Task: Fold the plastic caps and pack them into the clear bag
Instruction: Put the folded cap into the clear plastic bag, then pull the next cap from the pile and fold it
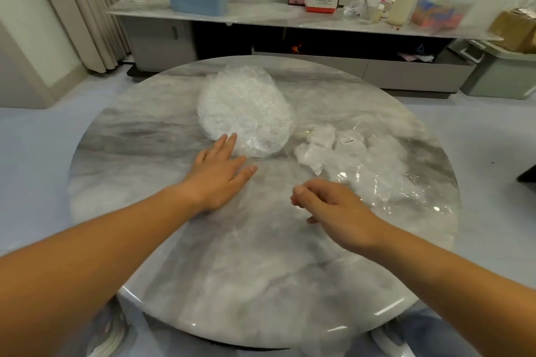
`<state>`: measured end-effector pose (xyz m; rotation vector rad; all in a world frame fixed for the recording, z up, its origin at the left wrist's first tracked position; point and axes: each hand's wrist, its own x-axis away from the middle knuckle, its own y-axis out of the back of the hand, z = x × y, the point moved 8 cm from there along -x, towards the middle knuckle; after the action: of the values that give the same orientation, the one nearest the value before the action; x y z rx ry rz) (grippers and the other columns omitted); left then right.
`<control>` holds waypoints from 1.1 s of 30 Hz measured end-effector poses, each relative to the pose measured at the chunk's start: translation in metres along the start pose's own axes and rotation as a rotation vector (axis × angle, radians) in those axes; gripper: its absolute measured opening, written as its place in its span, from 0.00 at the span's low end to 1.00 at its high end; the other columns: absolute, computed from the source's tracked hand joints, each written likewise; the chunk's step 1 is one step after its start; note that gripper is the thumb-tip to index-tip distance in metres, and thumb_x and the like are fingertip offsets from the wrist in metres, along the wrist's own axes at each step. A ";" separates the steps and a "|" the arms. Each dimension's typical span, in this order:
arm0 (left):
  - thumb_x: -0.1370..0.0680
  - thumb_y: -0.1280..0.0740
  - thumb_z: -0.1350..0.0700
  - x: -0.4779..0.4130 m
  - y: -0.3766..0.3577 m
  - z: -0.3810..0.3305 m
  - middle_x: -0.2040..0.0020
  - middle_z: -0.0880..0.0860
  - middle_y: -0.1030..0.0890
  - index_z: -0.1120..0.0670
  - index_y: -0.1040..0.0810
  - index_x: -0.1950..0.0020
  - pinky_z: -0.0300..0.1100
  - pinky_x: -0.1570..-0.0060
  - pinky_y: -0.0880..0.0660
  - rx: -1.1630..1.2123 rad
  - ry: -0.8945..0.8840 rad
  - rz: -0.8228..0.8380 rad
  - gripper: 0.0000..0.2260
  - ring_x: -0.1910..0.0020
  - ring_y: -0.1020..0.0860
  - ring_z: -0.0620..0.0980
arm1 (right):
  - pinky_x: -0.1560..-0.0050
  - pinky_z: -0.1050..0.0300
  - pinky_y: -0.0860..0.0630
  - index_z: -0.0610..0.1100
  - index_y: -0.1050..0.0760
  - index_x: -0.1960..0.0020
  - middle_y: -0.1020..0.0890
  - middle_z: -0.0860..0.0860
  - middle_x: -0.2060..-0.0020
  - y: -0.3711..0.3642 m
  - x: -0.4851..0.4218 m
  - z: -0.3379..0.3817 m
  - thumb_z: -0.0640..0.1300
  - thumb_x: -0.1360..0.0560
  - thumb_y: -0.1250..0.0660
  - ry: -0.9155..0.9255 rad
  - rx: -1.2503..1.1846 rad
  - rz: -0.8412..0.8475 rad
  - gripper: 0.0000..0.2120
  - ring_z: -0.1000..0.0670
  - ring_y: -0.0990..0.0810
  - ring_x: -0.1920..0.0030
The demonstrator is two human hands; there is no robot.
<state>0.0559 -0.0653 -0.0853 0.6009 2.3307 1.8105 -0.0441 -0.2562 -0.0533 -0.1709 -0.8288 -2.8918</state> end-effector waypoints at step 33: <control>0.19 0.49 0.37 0.148 -0.014 -0.029 0.34 0.38 0.29 0.44 0.28 0.27 0.36 0.34 0.42 0.106 -0.381 -0.085 0.25 0.34 0.36 0.37 | 0.24 0.55 0.52 0.61 0.20 0.37 0.37 0.63 0.23 -0.055 0.044 0.020 0.73 0.24 0.57 0.377 0.588 0.264 0.33 0.60 0.49 0.22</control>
<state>-0.0922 -0.0368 -0.0704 0.7706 2.1634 1.3982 -0.0945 -0.2035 -0.0586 0.2906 -1.3931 -2.2193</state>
